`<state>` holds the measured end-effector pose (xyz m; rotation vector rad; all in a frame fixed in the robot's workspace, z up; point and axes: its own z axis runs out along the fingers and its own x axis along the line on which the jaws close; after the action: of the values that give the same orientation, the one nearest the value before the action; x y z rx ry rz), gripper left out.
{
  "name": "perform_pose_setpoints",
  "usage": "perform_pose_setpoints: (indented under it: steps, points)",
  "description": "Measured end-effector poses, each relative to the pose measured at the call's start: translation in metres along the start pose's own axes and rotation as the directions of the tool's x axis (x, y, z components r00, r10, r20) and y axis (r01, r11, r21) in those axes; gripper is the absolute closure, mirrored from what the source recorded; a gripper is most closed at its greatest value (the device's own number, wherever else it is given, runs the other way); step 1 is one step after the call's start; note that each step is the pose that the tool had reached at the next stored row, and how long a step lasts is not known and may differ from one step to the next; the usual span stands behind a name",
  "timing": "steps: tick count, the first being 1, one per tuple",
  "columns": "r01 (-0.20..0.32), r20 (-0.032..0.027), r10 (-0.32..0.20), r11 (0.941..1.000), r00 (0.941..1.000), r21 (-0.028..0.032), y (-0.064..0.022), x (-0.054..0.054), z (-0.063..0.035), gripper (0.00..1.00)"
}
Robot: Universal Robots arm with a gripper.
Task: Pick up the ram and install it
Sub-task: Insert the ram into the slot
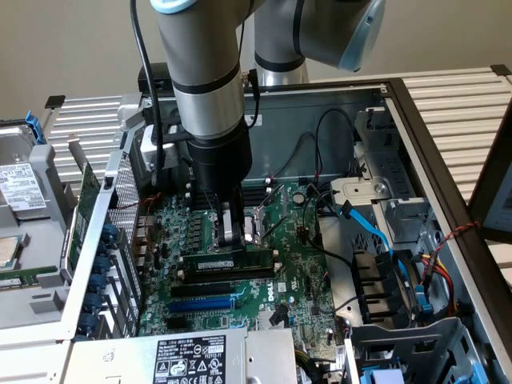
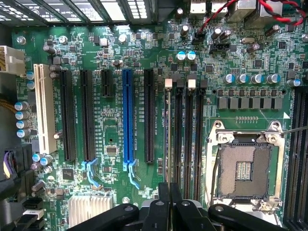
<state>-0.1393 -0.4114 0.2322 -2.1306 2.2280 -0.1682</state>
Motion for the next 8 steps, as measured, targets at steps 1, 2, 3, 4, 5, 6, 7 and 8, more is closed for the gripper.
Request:
perform_pose_setpoints:
  steps: [1,2,3,4,5,6,7,8]
  points:
    - [0.000,0.0000,0.000,1.0000,1.0000,0.0000,0.0000,0.0000,0.0001,0.88]
    - [0.000,0.0000,0.000,1.0000,1.0000,0.0001,0.0000,0.0000,0.0003,0.88]
    - [0.000,0.0000,0.000,1.0000,1.0000,0.0000,0.0001,0.0000,0.0005,0.88]
    - [0.000,-0.0001,0.000,1.0000,1.0000,0.0000,0.0001,0.0000,0.0006,0.88]
    - [0.000,-0.0001,0.000,1.0000,1.0000,0.0000,0.0001,0.0000,0.0008,0.88]
    - [0.000,0.0000,0.000,1.0000,1.0000,0.0001,0.0002,0.0000,0.0010,0.88]
    - [0.000,0.0000,0.000,1.0000,1.0000,0.0001,0.0003,0.0000,0.0012,0.88]
    - [0.000,0.0000,0.000,1.0000,1.0000,0.0001,0.0004,0.0000,0.0014,0.88]
